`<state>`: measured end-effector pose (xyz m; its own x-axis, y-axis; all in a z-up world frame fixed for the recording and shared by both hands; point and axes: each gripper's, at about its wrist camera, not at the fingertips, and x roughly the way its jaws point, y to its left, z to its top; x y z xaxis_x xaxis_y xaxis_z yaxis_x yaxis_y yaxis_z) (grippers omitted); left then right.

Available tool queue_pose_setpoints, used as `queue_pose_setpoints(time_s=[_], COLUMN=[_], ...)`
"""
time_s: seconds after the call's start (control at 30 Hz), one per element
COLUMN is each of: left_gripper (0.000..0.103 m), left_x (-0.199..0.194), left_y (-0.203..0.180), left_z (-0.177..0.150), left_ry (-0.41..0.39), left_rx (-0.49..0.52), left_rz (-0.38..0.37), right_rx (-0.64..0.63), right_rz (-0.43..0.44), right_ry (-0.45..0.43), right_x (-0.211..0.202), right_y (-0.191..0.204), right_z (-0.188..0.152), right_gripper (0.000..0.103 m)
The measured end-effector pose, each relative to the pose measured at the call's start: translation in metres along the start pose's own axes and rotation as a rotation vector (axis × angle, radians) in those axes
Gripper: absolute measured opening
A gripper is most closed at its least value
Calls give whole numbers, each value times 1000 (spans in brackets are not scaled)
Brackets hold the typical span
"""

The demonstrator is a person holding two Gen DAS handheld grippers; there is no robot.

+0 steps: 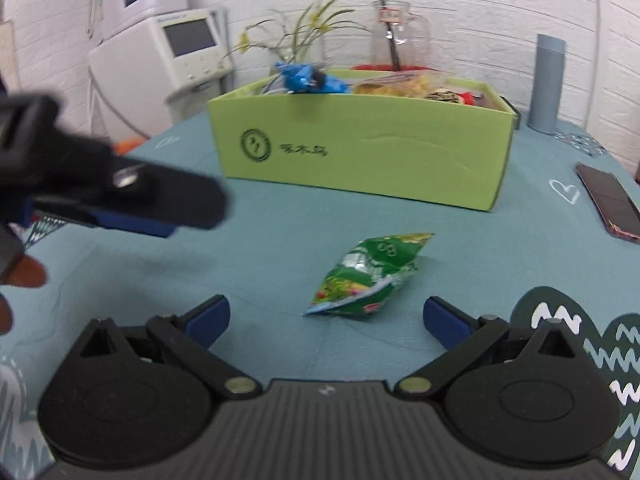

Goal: Organize snacks
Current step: 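Move the left tool to the green pea snack bag and grasp it, then drop the green pea bag into the lime-green box with the left tool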

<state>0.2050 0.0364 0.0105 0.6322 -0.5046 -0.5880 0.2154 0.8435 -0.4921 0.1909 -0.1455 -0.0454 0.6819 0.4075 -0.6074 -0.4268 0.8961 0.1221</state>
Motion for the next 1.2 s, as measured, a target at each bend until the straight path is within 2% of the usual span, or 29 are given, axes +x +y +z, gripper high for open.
queue_pose_setpoints(time_s=[0.07,0.17,0.23,0.27,0.47,0.53,0.57,0.6,0.63,0.7,0.83,0.93,1.07,1.2], left_gripper=[82,75,65,63,63,54,46,27,16,10,8,7,7,8], left_x=[29,61,74,79,82,84,84,84,82,77,54,35,28,49], left_y=[-10,-18,-20,-20,-23,-24,-28,-31,-31,-32,-45,-57,-66,-61], left_z=[11,21,23,23,23,20,18,14,11,6,4,24,80,139], left_ry=[52,125,167,181,179,179,176,176,183,183,125,55,-39,-83], left_rx=[24,56,70,78,122,147,175,195,184,163,165,167,171,181], left_rz=[-14,4,4,2,-6,14,24,20,-5,-11,-3,-9,-10,40], right_rx=[25,44,49,56,55,35,17,21,37,73,56,12,-55,-87], right_rz=[-30,-33,-22,-15,-7,-9,-17,-9,1,20,22,18,19,34], right_ry=[2,-7,-14,-20,-38,-38,-36,-30,-28,-29,-75,-143,-224,-226], right_x=[8,15,15,14,10,10,8,6,4,-1,-19,-31,-27,10], right_y=[-5,-10,-12,-13,-15,-12,-11,-11,-13,-17,-9,-8,-21,-38], right_z=[2,6,6,6,7,6,6,7,7,6,12,35,89,147], right_gripper=[102,102,102,102,100,81,64,61,60,56,58,58,59,59])
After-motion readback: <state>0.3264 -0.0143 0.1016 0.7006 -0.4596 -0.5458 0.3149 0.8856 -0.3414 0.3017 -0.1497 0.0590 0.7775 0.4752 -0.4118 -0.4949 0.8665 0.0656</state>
